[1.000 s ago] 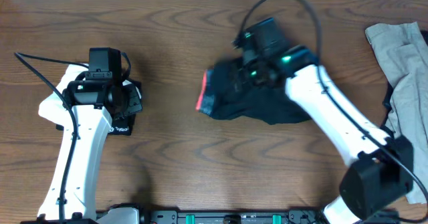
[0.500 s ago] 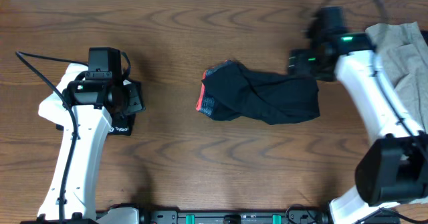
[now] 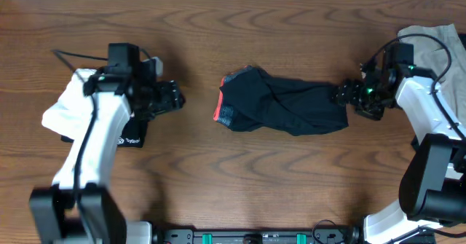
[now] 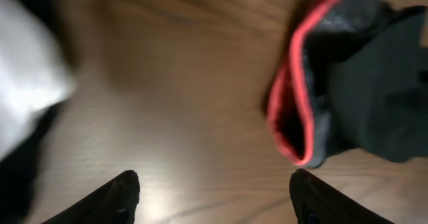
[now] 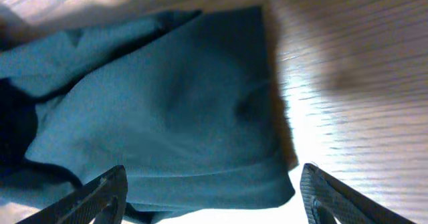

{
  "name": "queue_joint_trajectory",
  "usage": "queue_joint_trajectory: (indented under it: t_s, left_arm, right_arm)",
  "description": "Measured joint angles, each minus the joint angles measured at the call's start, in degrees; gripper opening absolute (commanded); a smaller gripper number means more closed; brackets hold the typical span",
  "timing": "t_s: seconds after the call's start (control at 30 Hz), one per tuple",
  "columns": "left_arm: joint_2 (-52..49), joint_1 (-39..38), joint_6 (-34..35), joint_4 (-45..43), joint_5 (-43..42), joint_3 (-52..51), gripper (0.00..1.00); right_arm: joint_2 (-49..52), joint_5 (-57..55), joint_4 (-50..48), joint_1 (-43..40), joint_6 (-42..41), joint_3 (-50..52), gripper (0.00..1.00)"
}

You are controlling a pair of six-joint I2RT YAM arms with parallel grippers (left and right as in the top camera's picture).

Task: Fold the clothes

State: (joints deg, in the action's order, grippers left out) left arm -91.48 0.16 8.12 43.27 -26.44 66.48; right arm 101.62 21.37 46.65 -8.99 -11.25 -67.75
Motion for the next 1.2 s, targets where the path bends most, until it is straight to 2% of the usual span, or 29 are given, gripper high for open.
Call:
queue_joint_trajectory:
  t_s: [0.13, 0.27, 0.63, 0.67, 0.77, 0.8, 0.87, 0.93, 1.03, 1.2]
  left_arm:
    - [-7.30, -3.06, -0.42, -7.41, -8.33, 0.00, 0.80]
    - [-12.52, -6.99, 1.99, -14.60, -12.81, 0.00, 0.81]
    - [-21.33, -15.37, 11.72, -27.98, -13.05, 0.02, 0.82]
    - [-21.86, -15.74, 12.57, -28.98, -13.42, 0.17, 0.74]
    - [-23.41, -17.38, 14.51, -30.77, -12.94, 0.90, 0.33]
    - [-23.98, -17.86, 14.49, -30.91, -12.90, 0.90, 0.23]
    - [-24.63, -18.64, 15.15, -30.84, -12.96, 0.90, 0.12]
    - [-24.70, -19.04, 15.45, -30.36, -13.00, 0.90, 0.06]
    - [-23.89, -18.73, 15.15, -28.02, -12.94, 0.90, 0.06]
    - [-17.81, -16.26, 12.46, -15.61, -8.37, 1.03, 0.06]
  right_arm:
    - [0.00, 1.09, -0.92, -0.11, 0.22, 0.00, 0.80]
    - [0.00, 1.68, -0.98, -0.55, 0.20, 0.00, 0.81]
    - [0.00, 2.93, -0.87, -2.54, 0.22, 0.00, 0.79]
    - [0.00, 3.02, -0.87, -2.58, 0.20, 0.00, 0.79]
    - [0.00, 3.19, -0.85, -2.62, 0.22, 0.00, 0.78]
    - [0.00, 3.23, -0.85, -2.62, 0.20, 0.00, 0.78]
    - [0.00, 3.32, -0.85, -2.67, 0.22, 0.00, 0.78]
    - [0.00, 3.30, -0.85, -2.67, 0.20, 0.00, 0.77]
    - [0.00, 3.32, -0.79, -2.67, 0.22, 0.00, 0.77]
    - [0.00, 3.39, -0.48, -2.69, 0.20, 0.00, 0.77]
